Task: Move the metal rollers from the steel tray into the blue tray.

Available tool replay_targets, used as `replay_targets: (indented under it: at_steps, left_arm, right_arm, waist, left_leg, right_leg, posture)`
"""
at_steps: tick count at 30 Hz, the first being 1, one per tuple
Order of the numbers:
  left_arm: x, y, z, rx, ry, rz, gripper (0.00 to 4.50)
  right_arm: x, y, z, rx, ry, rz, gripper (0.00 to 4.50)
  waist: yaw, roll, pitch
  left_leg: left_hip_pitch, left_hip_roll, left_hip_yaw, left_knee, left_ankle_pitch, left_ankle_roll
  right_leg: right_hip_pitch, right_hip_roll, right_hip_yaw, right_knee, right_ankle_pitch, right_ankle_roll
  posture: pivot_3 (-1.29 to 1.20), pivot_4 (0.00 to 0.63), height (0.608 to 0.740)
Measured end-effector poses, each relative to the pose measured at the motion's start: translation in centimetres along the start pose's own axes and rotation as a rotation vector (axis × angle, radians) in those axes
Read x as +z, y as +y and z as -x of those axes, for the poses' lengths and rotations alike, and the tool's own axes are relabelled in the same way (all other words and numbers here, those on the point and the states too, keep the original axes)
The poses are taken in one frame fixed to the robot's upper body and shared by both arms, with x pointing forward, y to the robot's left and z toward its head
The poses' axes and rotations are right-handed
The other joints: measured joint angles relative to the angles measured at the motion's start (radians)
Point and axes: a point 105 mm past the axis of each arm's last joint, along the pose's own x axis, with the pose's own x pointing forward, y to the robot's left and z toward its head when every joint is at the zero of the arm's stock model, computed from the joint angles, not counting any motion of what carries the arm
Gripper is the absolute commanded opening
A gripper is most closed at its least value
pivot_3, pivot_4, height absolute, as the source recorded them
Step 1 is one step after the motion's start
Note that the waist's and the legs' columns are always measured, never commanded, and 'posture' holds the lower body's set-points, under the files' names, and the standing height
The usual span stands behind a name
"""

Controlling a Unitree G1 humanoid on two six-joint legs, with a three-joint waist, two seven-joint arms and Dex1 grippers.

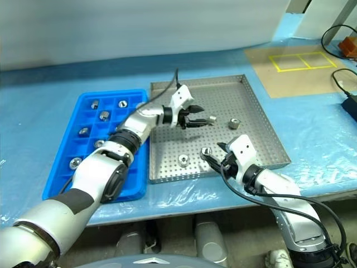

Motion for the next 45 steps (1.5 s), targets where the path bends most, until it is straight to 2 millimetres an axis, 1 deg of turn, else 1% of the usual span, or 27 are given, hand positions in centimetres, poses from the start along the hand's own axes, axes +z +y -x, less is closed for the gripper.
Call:
replay_targets:
  at_steps: [1,3,5,6,8,11,13,15,17,19,22,26,29,33,37,40,45]
  left_arm:
    - [-0.2,-0.4,0.5,-0.038,0.009,-0.019,3.10]
    - [-1.6,-1.4,1.4,-0.106,0.045,-0.022,3.10]
    - [-2.9,-2.9,1.6,-0.186,0.072,-0.010,3.10]
    - [-3.3,-3.5,1.5,-0.223,0.081,-0.008,3.10]
    - [-3.1,-4.2,1.1,-0.264,0.085,-0.027,3.10]
    - [-2.6,-4.4,0.2,-0.243,0.072,-0.053,3.10]
    - [-2.8,-4.6,-0.1,-0.254,0.090,-0.067,3.10]
    - [-2.7,-5.1,-0.3,-0.285,0.091,-0.080,3.10]
    - [-2.5,-5.2,-0.1,-0.307,0.100,-0.103,3.10]
    - [-2.9,-5.1,0.9,-0.328,0.133,-0.129,3.10]
    - [-3.6,-4.6,3.1,-0.352,0.193,-0.161,3.10]
    - [-4.2,-4.6,4.1,-0.375,0.232,-0.224,3.10]
    - [-4.7,-4.6,4.0,-0.371,0.239,-0.227,3.10]
    - [-4.8,-5.3,2.9,-0.385,0.211,-0.243,3.10]
    - [-6.1,-6.4,2.6,-0.421,0.224,-0.236,3.10]
    - [-6.5,-6.7,2.7,-0.438,0.242,-0.259,3.10]
    - [-7.3,-6.2,3.7,-0.423,0.281,-0.265,3.10]
  right_arm:
    - [0.0,-0.1,-0.1,0.002,0.000,0.000,3.13]
    - [0.1,-0.2,-0.2,0.011,-0.004,0.007,3.13]
    - [0.3,-0.3,0.0,0.013,-0.009,0.006,3.13]
    - [0.4,-0.5,0.2,0.011,-0.015,-0.004,3.13]
    - [0.5,-1.5,1.4,-0.015,-0.018,-0.025,3.13]
    - [-0.2,-2.8,3.9,-0.056,0.037,-0.025,3.13]
    - [-0.3,-3.2,4.6,-0.077,0.044,-0.036,3.13]
    - [-0.4,-3.0,4.7,-0.077,0.048,-0.036,3.13]
    - [-0.6,-2.7,4.7,-0.079,0.053,-0.036,3.13]
    - [-0.7,-2.4,4.5,-0.074,0.054,-0.040,3.13]
    - [-1.0,-1.9,4.2,-0.067,0.056,-0.056,3.13]
    - [-1.0,-1.6,3.8,-0.060,0.054,-0.056,3.13]
    - [-1.0,-1.3,3.5,-0.049,0.054,-0.055,3.13]
    - [-0.7,-1.6,3.3,-0.054,0.044,-0.042,3.13]
    - [-0.7,-1.6,3.3,-0.057,0.044,-0.041,3.13]
    - [-0.7,-1.6,3.3,-0.059,0.045,-0.042,3.13]
    - [-1.0,-1.6,3.4,-0.063,0.057,-0.046,3.13]
  waist:
    - [0.000,0.000,0.000]
    - [0.000,0.000,0.000]
    - [0.004,0.000,0.000]
    - [0.008,0.000,0.000]
    - [0.022,0.001,0.000]
    - [0.034,0.001,0.000]
    - [0.029,0.001,0.000]
    - [0.023,0.001,0.000]
    - [0.018,0.001,0.000]
    - [0.010,0.001,0.000]
    - [-0.002,0.002,0.000]
    - [0.000,0.002,0.000]
    - [0.001,0.002,0.000]
    - [-0.001,0.002,0.000]
    - [-0.003,0.002,0.000]
    - [-0.003,0.002,0.000]
    - [-0.003,0.002,-0.001]
  left_leg:
    - [0.000,0.000,0.000,0.000,0.000,0.000]
    - [0.000,0.000,0.000,0.000,0.000,0.000]
    - [0.000,0.000,0.000,0.000,0.000,0.000]
    - [0.000,0.000,0.000,0.000,0.000,0.000]
    - [0.000,-0.001,0.001,0.000,-0.001,-0.002]
    - [0.004,-0.002,0.002,0.000,-0.003,-0.001]
    - [0.005,-0.003,0.002,0.000,-0.003,-0.001]
    - [0.005,-0.003,0.002,0.000,-0.003,-0.001]
    - [0.006,-0.002,0.002,-0.001,-0.002,-0.002]
    - [0.007,-0.002,0.002,-0.001,-0.002,-0.002]
    - [0.006,-0.002,0.002,-0.002,-0.002,-0.002]
    - [0.005,-0.004,0.002,-0.002,-0.002,-0.002]
    - [0.004,-0.006,0.002,-0.002,-0.003,-0.001]
    - [0.004,-0.006,0.002,-0.001,-0.003,0.000]
    - [0.005,-0.005,0.002,-0.001,-0.003,0.000]
    - [0.005,-0.005,0.002,-0.001,-0.003,0.000]
    - [0.005,-0.006,0.002,-0.001,-0.003,0.000]
  right_leg:
    - [0.000,0.000,0.000,0.000,0.000,0.000]
    - [0.000,0.000,0.000,0.000,0.000,0.000]
    - [0.000,0.000,0.000,0.000,0.000,0.000]
    - [0.000,0.000,0.000,0.000,0.000,0.000]
    - [0.000,-0.002,0.000,0.000,0.000,0.000]
    - [0.005,-0.005,0.000,-0.001,0.000,0.000]
    - [0.005,-0.005,0.001,-0.001,0.000,0.000]
    - [0.005,-0.005,0.001,-0.001,0.000,0.000]
    - [0.004,-0.005,0.001,0.000,0.000,0.001]
    - [0.004,-0.004,0.001,0.000,0.000,0.001]
    - [0.004,-0.004,0.001,0.000,0.000,0.001]
    - [0.004,-0.005,0.001,-0.002,0.000,0.001]
    - [0.004,-0.007,0.001,-0.002,0.000,0.001]
    - [0.004,-0.008,0.001,-0.002,0.000,0.000]
    - [0.004,-0.007,0.001,-0.001,0.000,0.001]
    - [0.004,-0.007,0.001,-0.001,0.000,0.001]
    - [0.004,-0.007,0.001,-0.001,0.000,0.001]
  posture:
    - [-0.55,0.150,0.740]
    - [-0.54,0.150,0.740]
    - [-0.54,0.150,0.740]
    - [-0.54,0.150,0.740]
    - [-0.55,0.150,0.740]
    - [-0.57,0.150,0.740]
    - [-0.58,0.150,0.740]
    - [-0.59,0.150,0.740]
    - [-0.59,0.150,0.740]
    - [-0.59,0.150,0.740]
    - [-0.58,0.150,0.740]
    - [-0.57,0.150,0.740]
    - [-0.57,0.150,0.740]
    - [-0.57,0.150,0.740]
    - [-0.58,0.150,0.740]
    - [-0.58,0.150,0.740]
    - [-0.58,0.150,0.740]
